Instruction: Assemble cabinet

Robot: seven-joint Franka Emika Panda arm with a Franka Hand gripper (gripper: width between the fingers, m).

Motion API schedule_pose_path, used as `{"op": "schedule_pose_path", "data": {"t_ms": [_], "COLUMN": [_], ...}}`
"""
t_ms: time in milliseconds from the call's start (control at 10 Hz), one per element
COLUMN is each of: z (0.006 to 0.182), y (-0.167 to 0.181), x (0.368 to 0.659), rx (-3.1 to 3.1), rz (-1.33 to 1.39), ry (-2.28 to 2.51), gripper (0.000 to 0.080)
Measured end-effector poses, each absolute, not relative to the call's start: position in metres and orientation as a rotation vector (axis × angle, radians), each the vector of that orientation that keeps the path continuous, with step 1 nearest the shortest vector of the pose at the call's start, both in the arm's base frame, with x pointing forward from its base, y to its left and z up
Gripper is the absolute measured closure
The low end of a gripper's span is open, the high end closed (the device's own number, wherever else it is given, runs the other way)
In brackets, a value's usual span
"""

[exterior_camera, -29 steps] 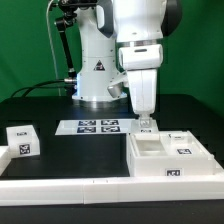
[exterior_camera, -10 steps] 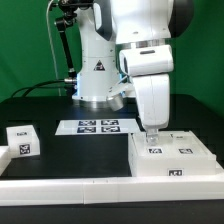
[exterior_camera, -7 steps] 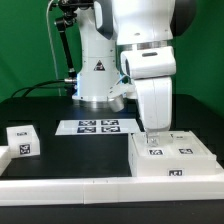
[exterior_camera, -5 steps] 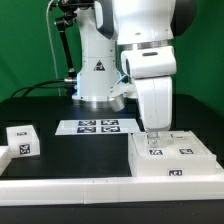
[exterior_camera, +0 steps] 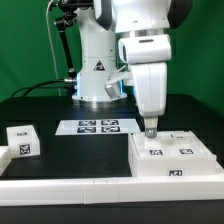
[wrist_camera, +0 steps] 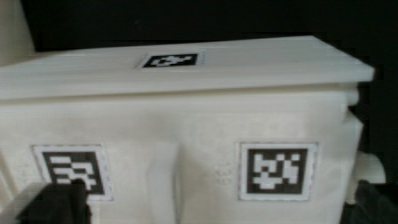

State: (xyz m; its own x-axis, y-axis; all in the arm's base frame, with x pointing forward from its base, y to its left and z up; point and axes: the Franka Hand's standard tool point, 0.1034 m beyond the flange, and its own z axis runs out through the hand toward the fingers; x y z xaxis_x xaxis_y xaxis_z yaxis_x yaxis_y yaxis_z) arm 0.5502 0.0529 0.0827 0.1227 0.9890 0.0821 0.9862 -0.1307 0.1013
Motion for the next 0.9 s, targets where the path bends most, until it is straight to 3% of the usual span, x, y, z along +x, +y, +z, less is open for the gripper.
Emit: {"op": "schedule_pose_path", "data": {"t_ms": [300,500,900], "z": [0.096,0.094,0.088], "y": [0.055,0.068,0.067], "x": [0.514,0.499,0.495], "rx": [2.536,2.674,2.663], "rz": [0.26,0.312,0.306], "ry": [1.76,1.552,1.58], "gripper": [0.0002,0.0003,0.0003]}}
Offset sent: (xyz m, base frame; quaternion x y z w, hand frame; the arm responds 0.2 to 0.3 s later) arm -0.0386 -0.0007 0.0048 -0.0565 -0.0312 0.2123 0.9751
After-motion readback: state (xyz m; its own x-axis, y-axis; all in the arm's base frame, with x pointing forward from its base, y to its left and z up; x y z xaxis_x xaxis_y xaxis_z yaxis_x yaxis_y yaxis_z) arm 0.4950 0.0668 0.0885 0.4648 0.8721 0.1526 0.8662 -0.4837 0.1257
